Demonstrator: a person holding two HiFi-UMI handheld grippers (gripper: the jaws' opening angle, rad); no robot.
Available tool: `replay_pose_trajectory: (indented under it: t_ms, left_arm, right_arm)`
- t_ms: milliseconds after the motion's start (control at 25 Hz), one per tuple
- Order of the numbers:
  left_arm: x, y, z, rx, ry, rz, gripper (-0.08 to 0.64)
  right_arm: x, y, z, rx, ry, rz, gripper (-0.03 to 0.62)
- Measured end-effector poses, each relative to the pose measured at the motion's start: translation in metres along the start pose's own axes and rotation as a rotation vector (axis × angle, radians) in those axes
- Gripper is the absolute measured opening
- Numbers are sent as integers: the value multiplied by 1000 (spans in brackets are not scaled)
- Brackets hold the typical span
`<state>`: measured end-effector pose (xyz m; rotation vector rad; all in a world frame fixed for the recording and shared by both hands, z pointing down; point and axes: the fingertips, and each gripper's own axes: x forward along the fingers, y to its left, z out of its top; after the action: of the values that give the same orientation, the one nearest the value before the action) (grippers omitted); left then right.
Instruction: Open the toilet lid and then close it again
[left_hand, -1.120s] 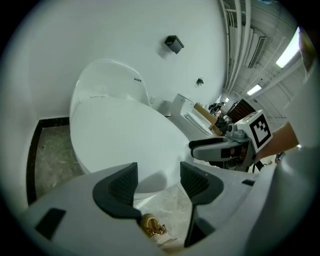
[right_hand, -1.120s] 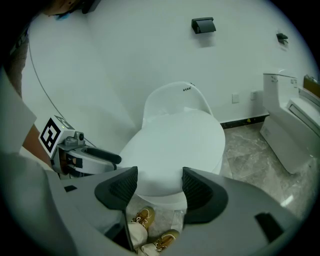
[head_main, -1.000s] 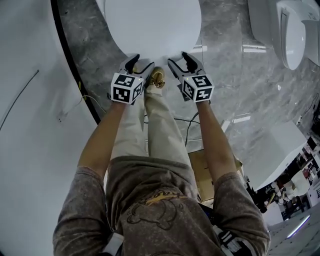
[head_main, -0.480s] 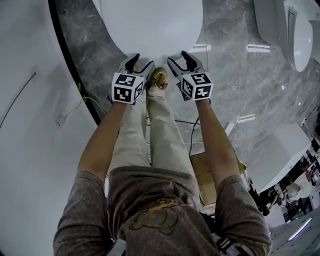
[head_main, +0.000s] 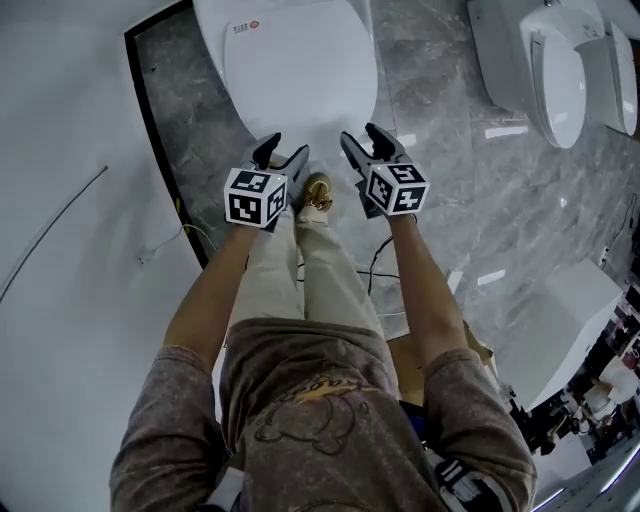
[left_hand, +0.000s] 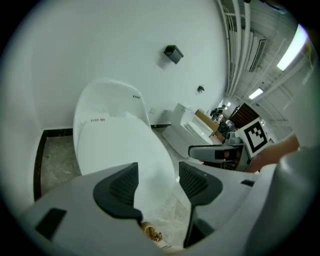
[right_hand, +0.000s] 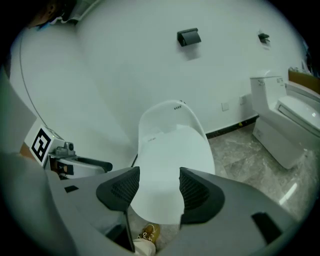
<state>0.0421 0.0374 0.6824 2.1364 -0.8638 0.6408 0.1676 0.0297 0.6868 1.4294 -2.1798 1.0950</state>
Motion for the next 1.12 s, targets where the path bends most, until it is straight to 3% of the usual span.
replay_pose_trajectory:
  t_ms: [120, 320, 600, 840, 960, 1000, 1080, 1120]
  left_arm:
    - [-39, -15, 62, 28, -83, -2, 255]
    - [-114, -49, 152, 82, -188, -23, 255]
    - [-216, -95, 228, 158, -268, -86, 255]
    - [-281, -142, 259, 207, -296, -181, 255]
    - [-299, -155, 259, 213, -335, -187, 255]
    - [-303, -157, 259, 215, -352, -184, 255]
    - [-309, -158, 257, 218, -385, -177, 237]
    - [-313, -158, 257, 219, -401, -168, 192]
  right_arm:
    - [-26, 25, 61, -70, -70, 19, 272]
    - [-83, 75, 152, -95, -162, 74, 272]
    - [-169, 154, 228, -206, -252, 150, 272]
    - [-238, 197, 260, -258, -319, 190, 272]
    - [-260, 209, 261, -288, -350, 190, 271]
    - [-265, 211, 260, -299, -363, 182, 258]
    - [-272, 216, 259, -314, -393, 165, 135]
    - [-275, 219, 258, -316, -407, 162, 105]
